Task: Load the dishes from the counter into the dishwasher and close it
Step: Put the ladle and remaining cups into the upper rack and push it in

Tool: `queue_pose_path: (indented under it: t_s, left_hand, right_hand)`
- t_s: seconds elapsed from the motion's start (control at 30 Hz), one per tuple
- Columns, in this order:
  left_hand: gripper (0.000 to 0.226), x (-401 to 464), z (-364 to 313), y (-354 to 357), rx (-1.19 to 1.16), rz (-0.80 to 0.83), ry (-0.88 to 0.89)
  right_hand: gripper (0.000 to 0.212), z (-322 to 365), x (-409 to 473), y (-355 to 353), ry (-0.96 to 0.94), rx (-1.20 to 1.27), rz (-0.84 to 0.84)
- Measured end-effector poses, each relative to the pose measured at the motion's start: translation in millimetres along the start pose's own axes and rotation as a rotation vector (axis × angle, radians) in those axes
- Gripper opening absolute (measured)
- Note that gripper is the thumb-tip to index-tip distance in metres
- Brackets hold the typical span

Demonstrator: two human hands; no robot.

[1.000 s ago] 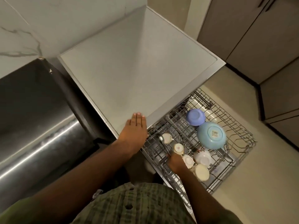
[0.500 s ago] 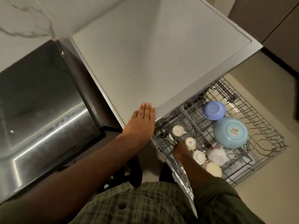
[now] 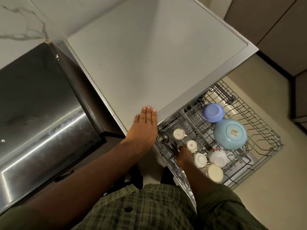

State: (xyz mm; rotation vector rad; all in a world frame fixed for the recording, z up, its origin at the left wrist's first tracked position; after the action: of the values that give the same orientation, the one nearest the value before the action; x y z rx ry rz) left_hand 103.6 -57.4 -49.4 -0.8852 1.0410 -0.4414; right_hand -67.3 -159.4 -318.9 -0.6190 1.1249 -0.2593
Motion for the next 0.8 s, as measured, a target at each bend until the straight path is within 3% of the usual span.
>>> queue_pose_path:
  t_s: [0.3,0.37,0.53,0.67,0.8]
  left_hand:
    - [0.072,9,-2,11,-0.051,0.055,-0.007]
    - [0.074,-4,0,-11,-0.010,-0.081,0.058]
    - [0.082,-5,5,-2,-0.072,0.009,0.014]
    - [0.093,-8,-8,-12,-0.100,-0.022,0.098]
    - [0.092,-7,-26,-13,-0.060,-0.006,0.103]
  right_hand:
    - [0.027,-17,-19,-4,0.016,0.052,-0.006]
    - [0.027,-18,-48,-28,0.044,0.118,-0.118]
    - [0.026,-33,-51,-29,0.077,0.207,-0.175]
    - [0.015,-52,-72,-53,0.121,0.409,-0.344]
    - [0.026,-91,-94,-69,0.234,0.474,-0.491]
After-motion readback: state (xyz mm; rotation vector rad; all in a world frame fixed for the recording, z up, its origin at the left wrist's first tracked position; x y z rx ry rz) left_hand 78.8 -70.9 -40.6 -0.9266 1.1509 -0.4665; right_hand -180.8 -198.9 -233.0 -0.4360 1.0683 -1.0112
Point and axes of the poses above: each hand's wrist, its own x-axis towards the middle knuckle, its own y-axis out of the palm, z = x × y, the point moved 8 cm from there along x, towards the middle knuckle, and after that the axes turned 5 degrees about y, right-handed, at the moved point
